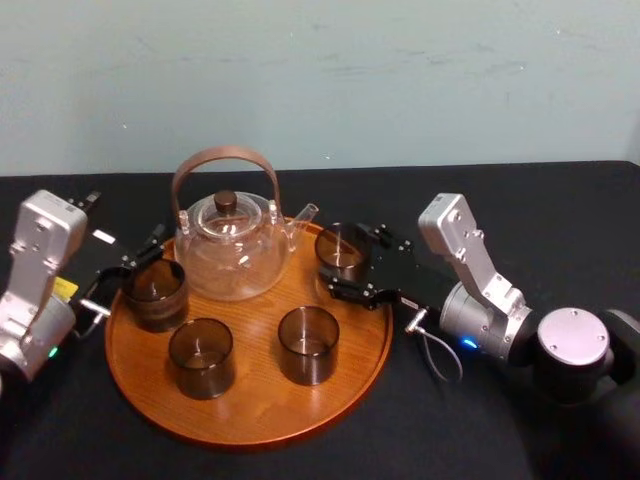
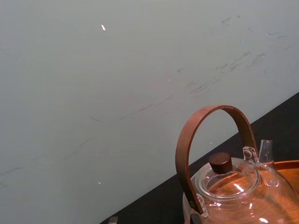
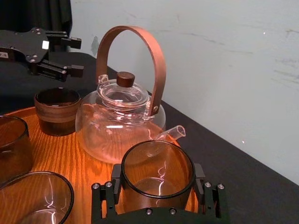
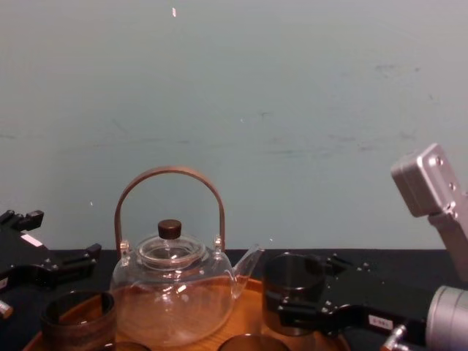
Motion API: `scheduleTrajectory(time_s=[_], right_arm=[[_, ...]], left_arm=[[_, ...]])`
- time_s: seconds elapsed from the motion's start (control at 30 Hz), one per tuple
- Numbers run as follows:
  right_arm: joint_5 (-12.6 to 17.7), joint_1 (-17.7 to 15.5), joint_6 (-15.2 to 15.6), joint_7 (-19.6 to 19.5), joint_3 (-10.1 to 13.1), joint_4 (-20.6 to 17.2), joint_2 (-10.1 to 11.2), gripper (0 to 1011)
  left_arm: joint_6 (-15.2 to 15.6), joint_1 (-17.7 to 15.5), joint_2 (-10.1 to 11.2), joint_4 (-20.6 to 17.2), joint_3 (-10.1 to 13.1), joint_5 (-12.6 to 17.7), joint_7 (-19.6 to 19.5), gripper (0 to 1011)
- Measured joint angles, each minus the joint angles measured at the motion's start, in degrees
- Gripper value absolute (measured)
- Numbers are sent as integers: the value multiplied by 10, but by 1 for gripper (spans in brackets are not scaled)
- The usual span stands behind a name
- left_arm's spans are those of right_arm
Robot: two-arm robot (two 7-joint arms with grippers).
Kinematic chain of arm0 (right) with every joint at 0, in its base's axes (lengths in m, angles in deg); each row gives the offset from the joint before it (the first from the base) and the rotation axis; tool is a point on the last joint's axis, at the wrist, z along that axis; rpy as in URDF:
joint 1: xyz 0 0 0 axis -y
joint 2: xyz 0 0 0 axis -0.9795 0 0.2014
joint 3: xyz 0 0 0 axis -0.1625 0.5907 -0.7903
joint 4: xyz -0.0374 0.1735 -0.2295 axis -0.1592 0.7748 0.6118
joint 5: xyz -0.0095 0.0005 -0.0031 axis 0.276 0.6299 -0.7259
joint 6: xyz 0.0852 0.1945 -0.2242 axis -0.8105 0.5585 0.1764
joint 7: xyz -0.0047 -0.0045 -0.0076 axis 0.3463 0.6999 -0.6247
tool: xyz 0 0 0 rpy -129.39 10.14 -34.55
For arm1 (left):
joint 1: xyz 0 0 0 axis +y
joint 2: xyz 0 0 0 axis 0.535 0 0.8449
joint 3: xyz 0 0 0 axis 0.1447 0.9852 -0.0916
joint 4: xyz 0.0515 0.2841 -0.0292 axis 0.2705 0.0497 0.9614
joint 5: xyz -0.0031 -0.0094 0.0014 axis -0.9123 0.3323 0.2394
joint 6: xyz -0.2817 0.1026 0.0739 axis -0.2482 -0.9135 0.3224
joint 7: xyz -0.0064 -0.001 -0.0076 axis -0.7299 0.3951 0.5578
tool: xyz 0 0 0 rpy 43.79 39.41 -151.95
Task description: Pick up the glass from the table and place it on the tray.
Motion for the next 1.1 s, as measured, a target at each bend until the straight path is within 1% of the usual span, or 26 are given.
scheduleTrajectory(time_s=[0.47, 0.77, 1.1], right_arm=[[-7, 18, -12, 5, -10, 40, -15, 912], [-11, 21, -13, 5, -12, 53, -20, 912], [-11, 21, -11, 3, -12, 54, -21, 912]], left_arm=[[0, 0, 0, 0, 0, 0, 0, 1002], [0, 0, 0, 0, 0, 0, 0, 1001], [0, 0, 0, 0, 0, 0, 0, 1001]])
